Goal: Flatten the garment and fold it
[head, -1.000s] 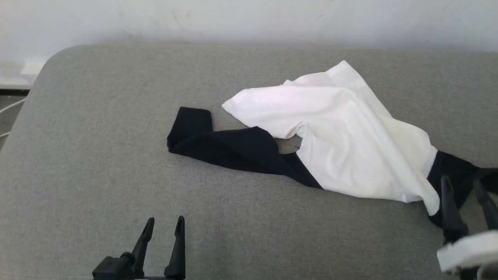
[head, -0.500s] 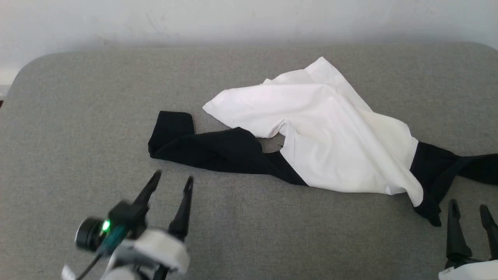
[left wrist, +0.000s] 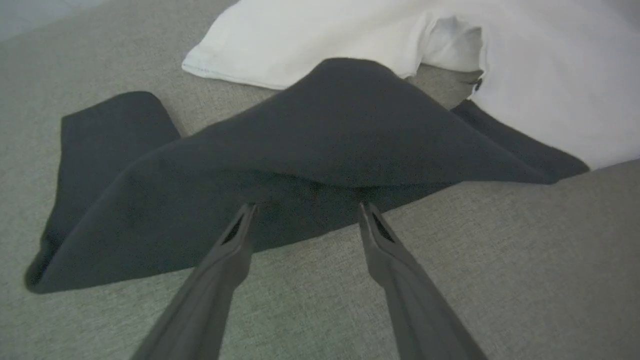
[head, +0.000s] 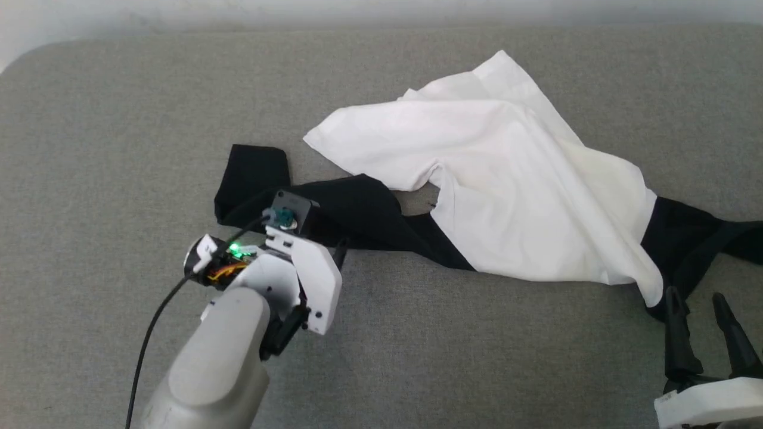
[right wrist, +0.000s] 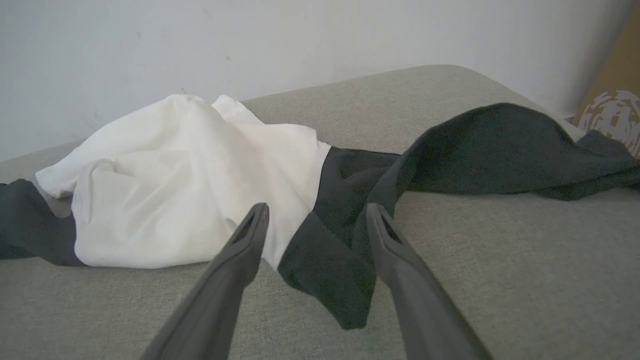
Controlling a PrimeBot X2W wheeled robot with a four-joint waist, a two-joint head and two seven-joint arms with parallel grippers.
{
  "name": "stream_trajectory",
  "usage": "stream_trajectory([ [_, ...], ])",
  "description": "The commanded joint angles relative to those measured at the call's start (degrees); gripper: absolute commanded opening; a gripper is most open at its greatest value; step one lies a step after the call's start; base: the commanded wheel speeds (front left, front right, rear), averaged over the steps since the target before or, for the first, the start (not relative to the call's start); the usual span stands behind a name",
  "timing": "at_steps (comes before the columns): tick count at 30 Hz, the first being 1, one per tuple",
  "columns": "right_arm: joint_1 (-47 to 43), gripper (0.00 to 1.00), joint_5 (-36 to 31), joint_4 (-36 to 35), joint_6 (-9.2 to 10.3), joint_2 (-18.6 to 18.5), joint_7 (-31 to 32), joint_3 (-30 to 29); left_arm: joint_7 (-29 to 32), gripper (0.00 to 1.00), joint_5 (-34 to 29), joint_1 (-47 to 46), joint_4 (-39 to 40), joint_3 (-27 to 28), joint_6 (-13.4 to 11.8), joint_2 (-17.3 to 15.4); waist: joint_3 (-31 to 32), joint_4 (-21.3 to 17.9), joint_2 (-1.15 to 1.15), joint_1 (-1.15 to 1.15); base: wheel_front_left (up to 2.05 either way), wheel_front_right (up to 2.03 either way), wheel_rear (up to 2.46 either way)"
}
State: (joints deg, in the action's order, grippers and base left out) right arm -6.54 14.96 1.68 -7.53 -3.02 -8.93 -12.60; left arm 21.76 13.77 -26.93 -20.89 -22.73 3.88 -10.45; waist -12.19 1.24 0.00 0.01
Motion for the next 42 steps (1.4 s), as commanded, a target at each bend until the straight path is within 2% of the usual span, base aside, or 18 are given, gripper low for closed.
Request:
stream_trajectory([
  [1, 0.9, 1.0, -0.4, -0.1, 0.04, 0.1, 0.2, 0.1, 1.0, 1.0, -0.1, -1.9, -1.8, 0.0, -0.5, 0.2, -1.2, -0.7, 0.0, -0.01, 0.0, 0.0, 0.0],
  [7, 1.6, 1.0, -0.5, 0.0, 0.04, 0.1, 0.6, 0.7, 3.9, 1.0, 0.4, -6.7, -10.0, 0.9, -2.2, 1.0, -2.7, -2.2, 0.0, -0.01, 0.0, 0.0, 0.0],
  [13, 2.4, 1.0, -0.4, 0.3, 0.04, 0.1, 0.9, 1.6, 5.3, 1.0, 2.3, -8.0, -16.7, 1.2, -1.2, 1.5, -3.6, -4.4, 0.0, -0.01, 0.0, 0.0, 0.0],
  [14, 2.5, 1.0, -0.4, 0.4, 0.04, 0.1, 0.9, 1.5, 5.7, 0.73, 2.6, -8.0, -17.7, 1.1, -1.0, 1.6, -3.8, -4.6, 0.0, -0.01, 0.0, 0.0, 0.0],
  [15, 2.5, 1.0, -0.4, 0.5, 0.04, 0.1, 0.8, 1.3, 6.2, 0.22, 3.0, -7.8, -18.6, 1.3, -0.9, 1.7, -3.9, -4.8, 0.0, -0.01, 0.0, 0.0, 0.0],
  [16, 2.5, 1.0, -0.3, 0.6, 0.04, 0.1, 0.8, 1.2, 7.1, 0.0, 3.7, -7.6, -19.6, 1.4, -0.6, 2.0, -3.9, -4.9, 0.0, -0.01, 0.0, 0.0, 0.0],
  [22, 2.2, 1.0, -0.5, 1.0, 0.04, 0.1, 0.8, 0.1, 9.4, 0.0, 6.6, -7.4, -21.0, 1.9, 0.9, 2.6, -3.1, -4.0, 0.0, -0.01, 0.0, 0.0, 0.0],
  [27, 1.5, 1.0, -0.5, 1.6, 0.04, 0.1, 1.2, 0.3, 5.2, 0.0, 9.1, -6.2, -18.5, 3.7, 1.1, 3.2, -0.3, -1.8, 0.0, -0.01, 0.0, 0.0, 0.0],
  [31, 0.4, 1.0, -0.5, 1.9, 0.04, 0.1, 1.8, 0.4, 3.1, 0.0, 13.1, -2.6, -13.5, 6.0, 2.0, 2.6, 2.5, -0.3, 0.0, -0.01, 0.0, 0.0, 0.0],
  [34, -0.6, 1.0, -0.3, 1.9, 0.04, 0.1, 2.4, 0.6, 4.1, 0.0, 17.0, 2.3, -6.7, 8.5, 2.6, 0.0, 3.9, 0.3, 0.0, -0.01, 0.0, 0.0, 0.0],
  [37, -1.3, 1.0, -0.1, 1.8, 0.04, 0.1, 2.8, 0.9, 6.5, 0.0, 20.1, 9.0, 1.7, 12.6, 2.1, -5.1, 4.6, 0.3, 0.0, -0.01, 0.0, 0.0, 0.0],
  [40, -2.0, 1.0, 0.2, 1.8, 0.04, 0.1, 2.8, 1.1, 10.2, 0.0, 22.5, 17.0, 10.9, 17.3, -0.7, -10.1, 4.9, 0.2, 0.0, -0.01, 0.0, 0.0, 0.0],
  [42, -2.3, 1.0, 0.3, 1.8, 0.04, 0.1, 2.8, 1.0, 12.1, 0.0, 24.7, 22.2, 16.4, 21.2, -2.9, -12.2, 4.8, 0.1, 0.0, -0.01, 0.0, 0.0, 0.0],
])
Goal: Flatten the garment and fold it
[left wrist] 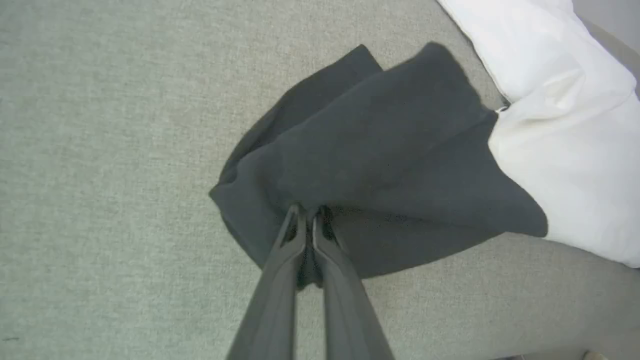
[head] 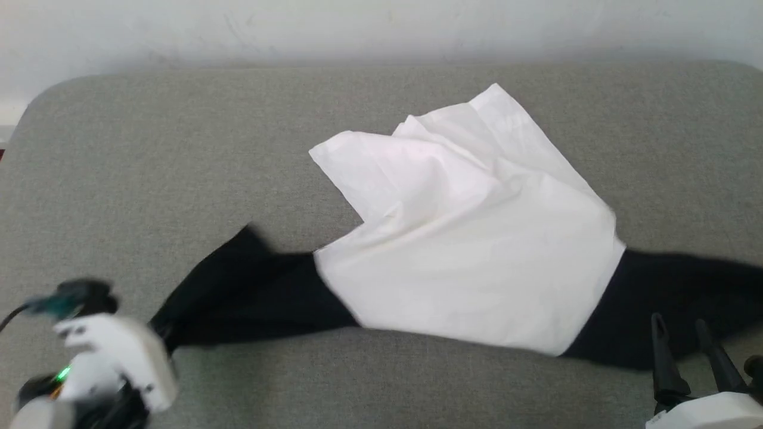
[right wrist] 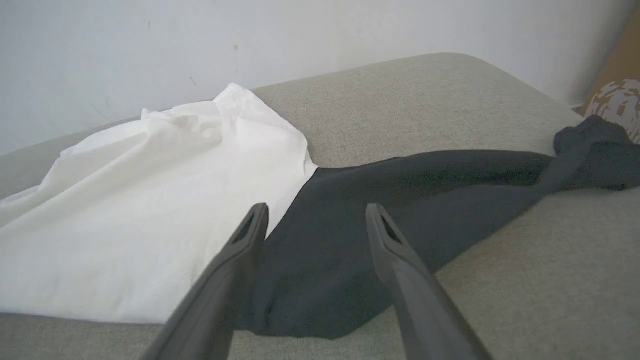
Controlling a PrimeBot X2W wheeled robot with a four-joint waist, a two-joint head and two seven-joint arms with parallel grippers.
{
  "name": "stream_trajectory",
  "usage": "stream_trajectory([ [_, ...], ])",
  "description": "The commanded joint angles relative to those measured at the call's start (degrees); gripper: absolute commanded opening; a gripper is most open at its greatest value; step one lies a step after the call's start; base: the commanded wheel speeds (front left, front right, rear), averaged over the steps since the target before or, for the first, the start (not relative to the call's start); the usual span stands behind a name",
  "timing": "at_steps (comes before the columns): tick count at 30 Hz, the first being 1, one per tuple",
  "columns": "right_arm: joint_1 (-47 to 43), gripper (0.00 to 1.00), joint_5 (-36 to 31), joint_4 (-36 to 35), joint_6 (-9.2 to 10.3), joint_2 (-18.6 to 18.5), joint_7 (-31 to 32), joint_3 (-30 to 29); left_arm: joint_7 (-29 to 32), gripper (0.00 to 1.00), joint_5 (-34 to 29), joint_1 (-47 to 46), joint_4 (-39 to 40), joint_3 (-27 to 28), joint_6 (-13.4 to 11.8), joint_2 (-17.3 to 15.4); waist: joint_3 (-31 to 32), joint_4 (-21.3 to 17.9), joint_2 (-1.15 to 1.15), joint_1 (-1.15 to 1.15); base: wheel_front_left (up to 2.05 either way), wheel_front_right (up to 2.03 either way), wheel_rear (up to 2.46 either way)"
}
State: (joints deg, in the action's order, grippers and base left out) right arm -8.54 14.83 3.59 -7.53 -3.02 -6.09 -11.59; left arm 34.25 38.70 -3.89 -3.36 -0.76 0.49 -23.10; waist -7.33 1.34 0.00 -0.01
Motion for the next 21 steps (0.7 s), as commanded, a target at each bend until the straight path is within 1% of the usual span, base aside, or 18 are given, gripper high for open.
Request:
stream_trajectory([
  [1, -0.3, 1.0, 0.5, 0.0, 0.04, 0.1, -0.1, -0.1, 0.3, 0.0, 0.3, 1.4, 1.1, 0.6, -0.7, -0.2, 0.0, 0.0, 0.0, 0.01, 0.0, 0.0, 0.0],
  [3, -0.4, 1.0, 0.5, 0.2, 0.04, 0.1, -0.2, -0.2, 1.1, 0.0, 0.8, 5.3, 4.6, 3.0, -2.5, -1.3, -0.1, -0.1, 0.0, 0.01, 0.0, 0.0, 0.0],
  [5, -0.4, 1.0, 0.6, 0.3, 0.04, 0.1, -0.2, -0.3, 1.0, 0.0, 1.1, 8.0, 6.7, 4.0, -3.1, -1.4, 0.0, 0.0, 0.0, 0.01, 0.0, 0.0, 0.0],
  [6, -0.3, 1.0, 0.5, 0.4, 0.04, 0.1, -0.1, -0.3, 0.5, 0.17, 1.0, 8.8, 7.2, 4.2, -3.6, -1.1, 0.0, 0.0, 0.0, 0.01, 0.0, 0.0, 0.0],
  [7, -0.2, 1.0, 0.5, 0.4, 0.04, 0.1, 0.1, -0.2, -0.1, 0.48, 1.0, 9.3, 7.8, 4.3, -4.0, -0.5, 0.0, 0.0, 0.0, 0.01, 0.0, 0.0, 0.0],
  [8, -0.1, 1.0, 0.4, 0.4, 0.04, 0.1, 0.2, -0.2, -0.6, 1.0, 1.3, 9.6, 8.3, 4.2, -4.1, 0.3, 0.1, 0.0, 0.0, 0.01, 0.0, 0.0, 0.0],
  [12, 0.3, 1.0, 0.1, 0.0, 0.04, 0.1, 0.7, -0.1, -3.6, 1.0, 2.4, 9.9, 11.5, 3.9, -3.9, 3.4, 0.3, -0.4, 0.0, 0.01, 0.0, 0.0, 0.0],
  [16, 0.2, 1.0, 0.3, -0.1, 0.04, 0.1, 0.8, -0.3, -9.0, 1.0, 3.5, 11.2, 17.5, 5.1, -3.6, 6.7, 0.3, -1.3, 0.0, 0.01, 0.0, 0.0, 0.0],
  [17, 0.1, 1.0, 0.5, -0.1, 0.04, 0.1, 0.7, -0.3, -11.0, 1.0, 3.1, 11.7, 19.2, 5.3, -3.1, 7.3, 0.2, -1.5, 0.0, 0.01, 0.0, 0.0, 0.0],
  [19, -0.2, 1.0, 0.8, 0.0, 0.04, 0.1, 0.5, -0.3, -17.0, 1.0, 1.1, 12.4, 21.6, 6.7, -3.9, 9.5, 0.0, -1.8, 0.0, 0.01, 0.0, 0.0, 0.0],
  [21, -0.3, 1.0, 1.0, 0.1, 0.04, 0.1, 0.3, -0.1, -23.9, 1.0, -3.1, 12.9, 22.9, 6.2, -3.6, 11.0, -0.4, -1.9, 0.0, 0.01, 0.0, 0.0, 0.0],
])
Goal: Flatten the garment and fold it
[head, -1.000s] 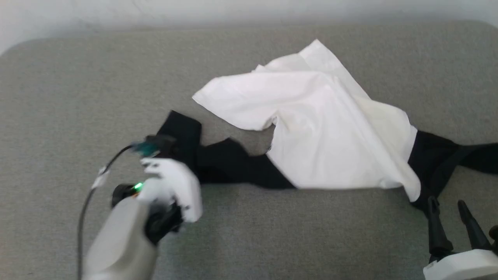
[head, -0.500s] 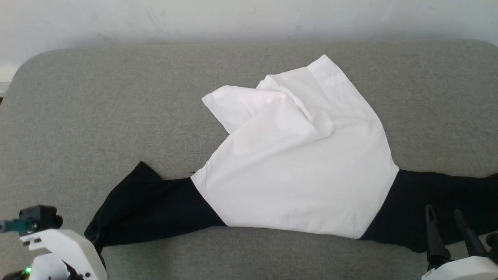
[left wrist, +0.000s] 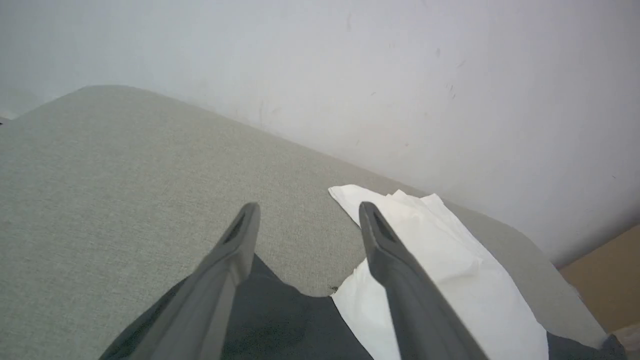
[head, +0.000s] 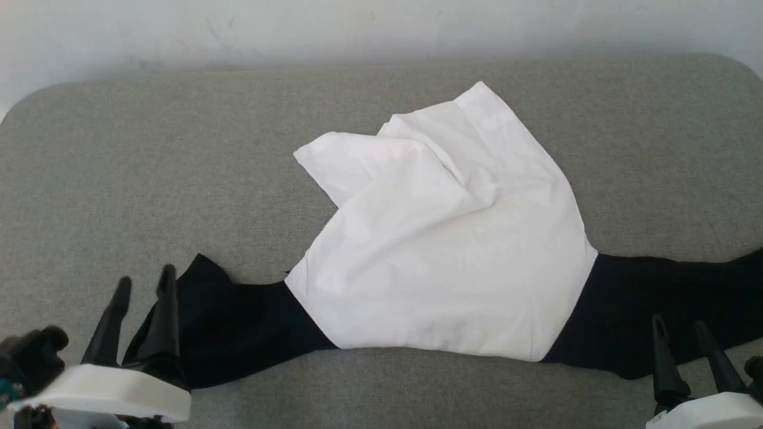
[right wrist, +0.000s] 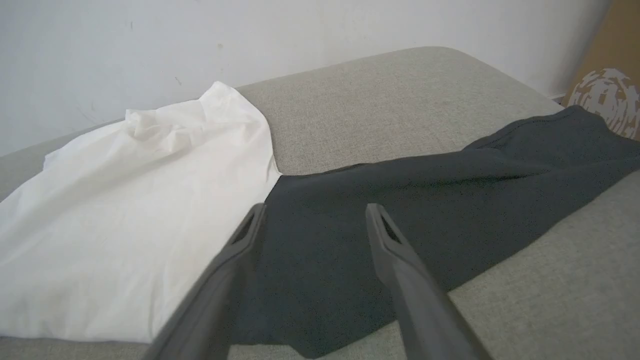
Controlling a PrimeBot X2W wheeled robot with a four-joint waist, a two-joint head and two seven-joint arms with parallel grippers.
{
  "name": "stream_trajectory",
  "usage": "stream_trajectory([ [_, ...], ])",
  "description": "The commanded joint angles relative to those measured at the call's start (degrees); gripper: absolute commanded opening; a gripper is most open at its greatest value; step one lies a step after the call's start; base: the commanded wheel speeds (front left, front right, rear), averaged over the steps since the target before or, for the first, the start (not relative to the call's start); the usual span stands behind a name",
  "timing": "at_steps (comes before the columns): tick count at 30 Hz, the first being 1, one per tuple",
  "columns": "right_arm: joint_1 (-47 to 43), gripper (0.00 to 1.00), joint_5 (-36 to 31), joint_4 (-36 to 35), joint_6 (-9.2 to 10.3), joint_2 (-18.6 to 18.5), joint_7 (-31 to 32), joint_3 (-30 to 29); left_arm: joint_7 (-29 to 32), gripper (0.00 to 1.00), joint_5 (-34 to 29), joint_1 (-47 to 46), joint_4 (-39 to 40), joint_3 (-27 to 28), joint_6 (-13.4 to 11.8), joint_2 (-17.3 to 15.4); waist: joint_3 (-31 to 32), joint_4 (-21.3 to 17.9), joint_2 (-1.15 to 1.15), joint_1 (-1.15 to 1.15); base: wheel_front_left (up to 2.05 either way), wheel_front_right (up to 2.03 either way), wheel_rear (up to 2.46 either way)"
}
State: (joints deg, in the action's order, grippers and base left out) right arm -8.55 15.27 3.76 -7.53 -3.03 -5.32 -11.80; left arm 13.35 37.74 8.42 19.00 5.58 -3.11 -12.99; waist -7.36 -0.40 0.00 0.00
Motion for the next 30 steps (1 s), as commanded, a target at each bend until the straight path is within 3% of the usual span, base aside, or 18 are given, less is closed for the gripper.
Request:
stream_trajectory([
  [1, -0.3, 1.0, 0.7, 0.0, 0.04, 0.1, -0.6, 0.1, -6.5, 1.0, -3.9, 0.9, 0.4, -0.2, -0.7, 2.4, -0.5, -0.2, 0.0, 0.0, 0.0, 0.0, 0.0],
  [4, -0.2, 1.0, 1.0, 0.2, 0.04, 0.1, -0.9, 0.3, -16.4, 1.0, -9.2, 1.6, -1.2, -2.8, -0.1, 5.3, -0.8, -0.2, 0.0, 0.0, 0.0, 0.0, 0.0],
  [7, 0.1, 1.0, 1.0, 0.2, 0.04, 0.1, -1.0, 0.5, -23.1, 1.0, -16.0, 2.7, -5.3, -6.2, 0.2, 5.4, -0.9, -0.1, 0.0, 0.0, 0.0, 0.0, 0.0],
  [13, 0.5, 1.0, 0.0, -0.9, 0.04, 0.1, -0.5, 0.5, -26.9, 1.0, -23.7, 3.1, -11.4, -10.0, -1.9, 6.0, -0.3, 0.8, 0.0, 0.0, 0.0, 0.0, 0.0],
  [19, 4.1, 1.0, -2.3, -4.4, 0.04, 0.1, 3.3, 2.6, -27.7, 1.0, -25.2, 2.2, -12.7, -10.1, -2.3, 5.8, -0.7, 2.3, 0.0, 0.0, 0.0, 0.0, 0.0],
  [25, 16.5, 1.0, -3.5, -5.9, 0.04, 0.1, 18.1, 7.0, -28.0, 1.0, -24.8, 1.0, -13.2, -11.0, -2.0, 6.5, -3.0, 4.1, 0.0, 0.0, 0.0, 0.0, 0.0],
  [30, 29.8, 1.0, -7.9, -2.2, 0.04, -0.2, 31.3, 4.4, -28.1, 1.0, -24.3, -0.7, -14.0, -12.5, -1.1, 7.2, -5.4, 6.6, 0.0, 0.0, 0.0, 0.0, 0.0],
])
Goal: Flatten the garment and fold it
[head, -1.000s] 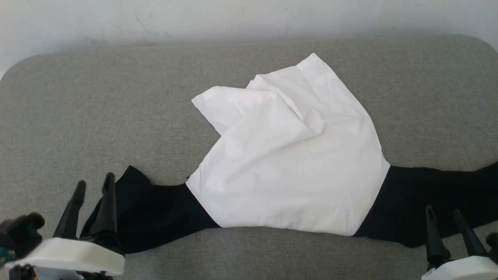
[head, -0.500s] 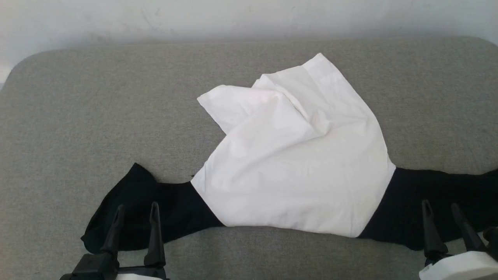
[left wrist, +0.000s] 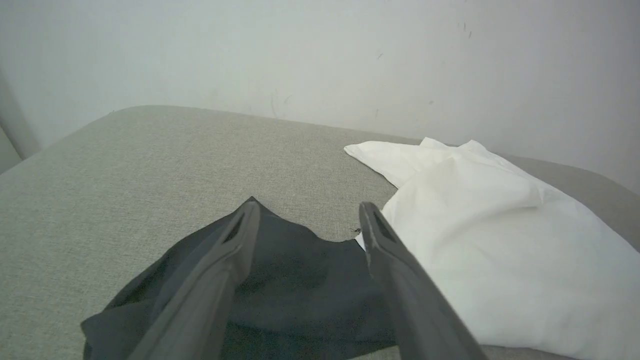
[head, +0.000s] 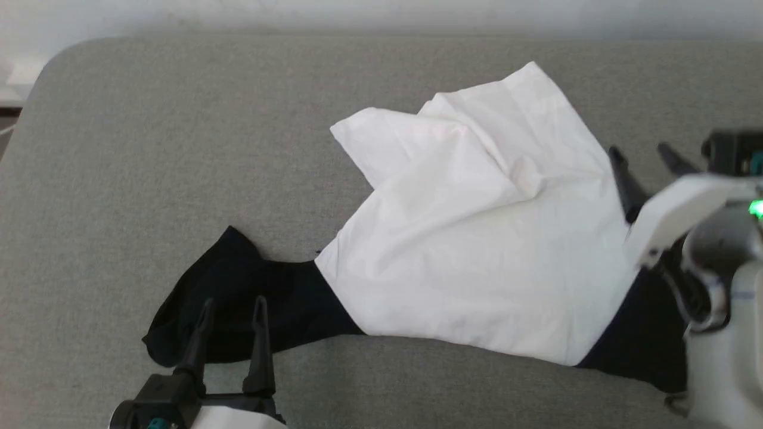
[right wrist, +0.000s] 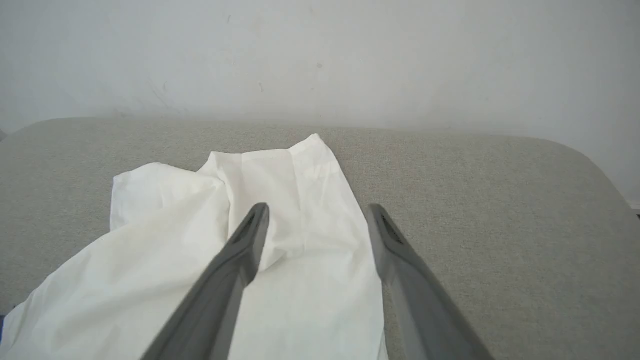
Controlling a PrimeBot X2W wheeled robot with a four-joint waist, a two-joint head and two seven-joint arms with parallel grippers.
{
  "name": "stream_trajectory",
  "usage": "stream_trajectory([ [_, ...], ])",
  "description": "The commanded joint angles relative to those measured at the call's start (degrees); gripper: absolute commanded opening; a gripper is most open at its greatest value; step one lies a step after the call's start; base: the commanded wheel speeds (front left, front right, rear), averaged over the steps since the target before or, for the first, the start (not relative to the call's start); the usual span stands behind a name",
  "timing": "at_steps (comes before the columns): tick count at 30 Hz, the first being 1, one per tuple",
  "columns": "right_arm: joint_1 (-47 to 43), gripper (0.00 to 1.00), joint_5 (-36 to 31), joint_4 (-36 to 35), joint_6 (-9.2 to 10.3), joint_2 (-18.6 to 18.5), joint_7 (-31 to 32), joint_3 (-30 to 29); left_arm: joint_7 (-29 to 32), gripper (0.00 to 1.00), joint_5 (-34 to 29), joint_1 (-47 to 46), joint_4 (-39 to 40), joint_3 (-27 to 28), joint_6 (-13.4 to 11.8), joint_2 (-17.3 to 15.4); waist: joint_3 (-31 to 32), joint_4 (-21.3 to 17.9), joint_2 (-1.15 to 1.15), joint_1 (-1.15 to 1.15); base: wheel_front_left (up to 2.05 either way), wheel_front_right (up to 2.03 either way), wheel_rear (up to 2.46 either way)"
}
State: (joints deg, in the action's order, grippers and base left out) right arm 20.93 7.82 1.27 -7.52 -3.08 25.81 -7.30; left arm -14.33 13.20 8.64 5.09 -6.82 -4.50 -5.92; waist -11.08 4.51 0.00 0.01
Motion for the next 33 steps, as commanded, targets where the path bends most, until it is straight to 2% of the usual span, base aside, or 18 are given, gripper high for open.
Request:
stream_trajectory([
  [1, 2.8, 1.0, -1.4, 1.3, 0.03, -0.5, 2.4, -1.0, -0.4, 1.0, 0.3, -1.3, -0.2, -0.3, 0.5, 0.2, -2.3, 2.3, 0.0, -0.01, 0.0, 0.0, 0.0],
  [4, 8.2, 1.0, -4.6, 5.5, 0.03, -3.1, 9.1, -1.2, -0.5, 1.0, 0.8, -2.1, -0.6, -0.9, 1.0, 0.5, -4.0, 3.9, 0.0, -0.01, 0.0, 0.0, 0.0],
  [8, 11.7, 1.0, -5.3, 11.6, 0.03, -6.0, 20.0, -0.3, -0.6, 1.0, 1.3, -3.0, -1.2, -1.2, 1.6, 0.6, -5.9, 5.6, 0.0, -0.01, 0.0, 0.0, 0.0],
  [12, 13.5, 1.0, -4.6, 15.1, 0.03, -6.7, 29.4, -0.3, -0.6, 1.0, 1.8, -4.0, -1.8, -1.6, 2.5, 0.8, -7.7, 6.8, 0.0, -0.01, 0.0, 0.0, 0.0],
  [16, 14.2, 1.0, -5.4, 16.4, 0.03, -7.7, 30.6, 0.4, -0.6, 1.0, 2.0, -5.4, -2.5, -2.3, 3.4, 1.0, -9.5, 8.2, 0.0, -0.01, 0.0, 0.0, 0.0],
  [23, 13.3, 1.0, -7.3, 19.3, 0.03, -8.1, 27.2, -0.2, -0.6, 1.0, 2.7, -7.1, -3.9, -3.2, 4.5, 1.4, -11.3, 10.2, 0.0, -0.01, 0.0, 0.0, 0.0],
  [24, 13.3, 0.54, -7.6, 19.7, 0.03, -8.3, 26.3, -0.1, -0.6, 1.0, 2.8, -7.3, -4.2, -3.2, 4.6, 1.5, -11.4, 10.5, 0.0, -0.01, 0.0, 0.0, 0.0],
  [25, 13.5, 0.29, -7.8, 19.9, 0.03, -8.4, 25.3, -0.3, -0.7, 1.0, 2.9, -7.4, -4.3, -3.2, 4.7, 1.5, -11.5, 10.6, 0.0, -0.01, 0.0, 0.0, 0.0],
  [26, 13.8, 0.0, -7.8, 20.1, 0.03, -8.5, 24.3, -0.4, -0.7, 1.0, 2.9, -7.4, -4.4, -3.1, 4.7, 1.6, -11.6, 10.7, 0.0, -0.01, 0.0, 0.0, 0.0],
  [33, 19.2, 0.0, -7.3, 18.7, 0.03, -10.4, 20.2, -0.1, -0.7, 1.0, 3.1, -7.5, -4.6, -2.8, 5.4, 2.1, -12.3, 10.8, 0.0, -0.01, 0.0, 0.0, 0.0],
])
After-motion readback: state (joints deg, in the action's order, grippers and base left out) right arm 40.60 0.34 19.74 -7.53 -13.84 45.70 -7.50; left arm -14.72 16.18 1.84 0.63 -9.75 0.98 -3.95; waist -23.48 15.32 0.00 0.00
